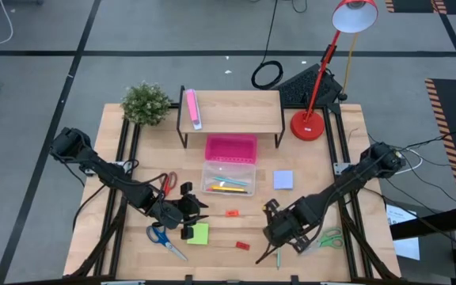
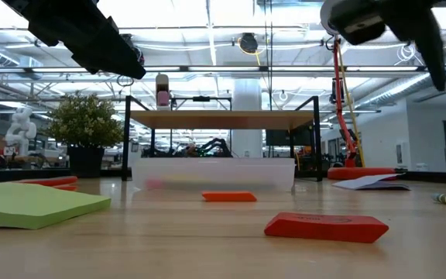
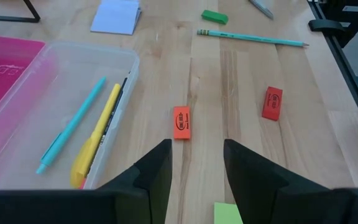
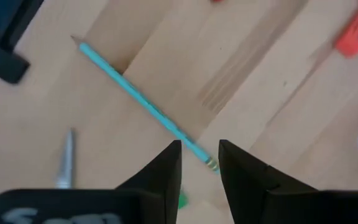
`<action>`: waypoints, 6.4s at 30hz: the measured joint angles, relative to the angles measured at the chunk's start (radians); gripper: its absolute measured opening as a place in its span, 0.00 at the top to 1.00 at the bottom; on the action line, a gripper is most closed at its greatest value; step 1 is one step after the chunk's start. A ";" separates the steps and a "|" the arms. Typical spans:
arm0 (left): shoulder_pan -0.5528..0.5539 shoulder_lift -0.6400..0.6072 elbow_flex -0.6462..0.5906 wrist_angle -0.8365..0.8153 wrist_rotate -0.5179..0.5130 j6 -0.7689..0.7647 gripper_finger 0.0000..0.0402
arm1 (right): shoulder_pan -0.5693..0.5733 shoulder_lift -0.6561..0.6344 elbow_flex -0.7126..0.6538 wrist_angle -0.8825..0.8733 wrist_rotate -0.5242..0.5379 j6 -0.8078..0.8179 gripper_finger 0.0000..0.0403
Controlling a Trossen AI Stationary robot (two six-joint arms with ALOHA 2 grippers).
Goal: Pack school essentials
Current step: Put the blue pencil into the supply box, then put the left orange eraser into the supply box
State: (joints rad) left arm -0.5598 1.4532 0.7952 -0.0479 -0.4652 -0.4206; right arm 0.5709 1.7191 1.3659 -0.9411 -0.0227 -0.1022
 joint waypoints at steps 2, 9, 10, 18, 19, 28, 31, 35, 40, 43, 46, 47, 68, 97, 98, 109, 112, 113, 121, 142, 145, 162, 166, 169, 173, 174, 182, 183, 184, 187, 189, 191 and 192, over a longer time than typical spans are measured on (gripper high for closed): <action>0.000 0.000 0.000 0.000 0.000 0.000 0.63 | -0.007 0.000 0.000 0.004 0.000 -0.087 0.73; 0.000 0.000 0.000 0.000 0.000 0.000 0.63 | -0.008 0.000 0.000 0.002 -0.007 -0.389 0.68; 0.000 0.000 0.000 0.000 0.000 -0.001 0.63 | -0.009 0.000 0.000 0.002 -0.009 -0.411 0.67; 0.000 0.000 0.000 0.000 -0.002 0.000 0.63 | -0.009 0.000 -0.069 0.088 -0.045 -0.471 0.67; 0.000 0.000 0.000 0.000 -0.003 0.000 0.63 | -0.007 0.000 -0.086 0.119 -0.055 -0.471 0.67; 0.000 0.000 0.000 0.000 -0.007 0.000 0.63 | -0.014 0.000 -0.232 0.324 -0.104 -0.488 0.67; 0.000 0.000 0.000 0.000 -0.007 0.000 0.63 | -0.022 0.000 -0.273 0.361 -0.118 -0.493 0.67; 0.000 0.000 0.000 0.000 -0.007 0.001 0.63 | -0.034 0.000 -0.310 0.388 -0.122 -0.512 0.67; 0.000 0.000 0.000 -0.001 -0.008 0.003 0.63 | -0.049 0.002 -0.350 0.447 -0.137 -0.539 0.67; 0.000 0.000 0.000 -0.001 -0.007 0.004 0.63 | -0.055 0.025 -0.352 0.449 -0.137 -0.550 0.67; 0.000 0.000 0.000 -0.002 -0.007 0.004 0.63 | -0.056 0.051 -0.350 0.454 -0.143 -0.578 0.69; 0.000 0.000 0.000 -0.002 -0.007 0.005 0.63 | -0.056 0.063 -0.349 0.453 -0.146 -0.589 0.70; 0.000 0.000 0.000 -0.005 -0.007 0.007 0.63 | -0.054 0.074 -0.246 0.362 -0.113 -0.554 0.98; -0.019 0.000 0.000 -0.036 -0.010 -0.019 0.63 | -0.208 0.070 0.048 0.125 -0.108 0.263 0.97; -0.019 0.000 0.000 -0.036 -0.012 -0.022 0.63 | -0.224 0.070 0.048 0.113 -0.108 0.300 0.97; -0.023 0.000 0.000 -0.037 -0.015 -0.046 0.63 | -0.382 0.070 0.088 0.011 0.029 0.339 0.97; -0.024 0.000 0.000 -0.037 -0.015 -0.046 0.63 | -0.430 0.069 0.128 -0.022 0.057 0.350 0.97; -0.024 0.000 0.000 -0.037 -0.015 -0.047 0.63 | -0.446 0.069 0.144 -0.031 0.057 0.351 0.97; -0.024 0.000 0.000 -0.037 -0.028 -0.052 0.63 | -0.554 0.069 0.246 -0.036 0.074 0.320 0.97; -0.024 0.000 0.000 -0.030 -0.028 -0.052 0.63 | -0.575 0.150 0.256 0.038 0.047 0.243 0.97; -0.024 0.000 0.000 -0.028 -0.028 -0.052 0.63 | -0.584 0.183 0.256 0.074 0.043 0.239 0.97; -0.040 0.000 0.000 -0.030 -0.029 -0.049 0.63 | -0.576 0.293 0.251 0.126 0.019 0.232 0.97; -0.044 0.000 0.000 -0.030 -0.031 -0.052 0.63 | -0.558 0.293 0.250 0.123 0.018 0.235 0.97; -0.048 0.000 0.000 -0.030 -0.033 -0.053 0.63 | -0.543 0.293 0.250 0.121 0.019 0.235 0.97; -0.052 0.000 0.000 -0.029 -0.034 -0.064 0.63 | -0.534 0.293 0.249 0.118 0.019 0.222 0.97; -0.052 0.000 0.000 -0.029 -0.034 -0.069 0.63 | -0.534 0.293 0.242 0.123 0.019 0.222 0.97; -0.061 0.000 0.000 -0.023 -0.035 -0.082 0.63 | -0.536 0.293 0.176 0.150 0.021 0.220 0.96; -0.060 0.000 0.000 -0.021 -0.038 -0.082 0.63 | -0.536 0.293 0.172 0.159 0.021 0.220 0.95; -0.060 0.000 0.000 -0.020 -0.041 -0.082 0.63 | -0.536 0.293 0.172 0.166 0.021 0.220 0.94; -0.060 0.000 0.000 -0.014 -0.043 -0.082 0.63 | -0.536 0.292 0.172 0.207 0.021 0.217 0.88; -0.060 0.000 0.000 -0.006 -0.043 -0.082 0.63 | -0.536 0.290 0.172 0.217 0.021 0.210 0.83; -0.060 0.000 0.000 -0.007 -0.043 -0.080 0.63 | -0.536 0.286 0.172 0.226 0.021 0.210 0.78; -0.060 0.000 0.000 -0.007 -0.043 -0.079 0.63 | -0.536 0.281 0.172 0.228 0.021 0.210 0.75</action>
State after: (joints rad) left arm -0.6197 1.4532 0.7948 -0.0551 -0.5079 -0.4994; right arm 0.0349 2.0004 1.5379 -0.7127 -0.0013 0.1074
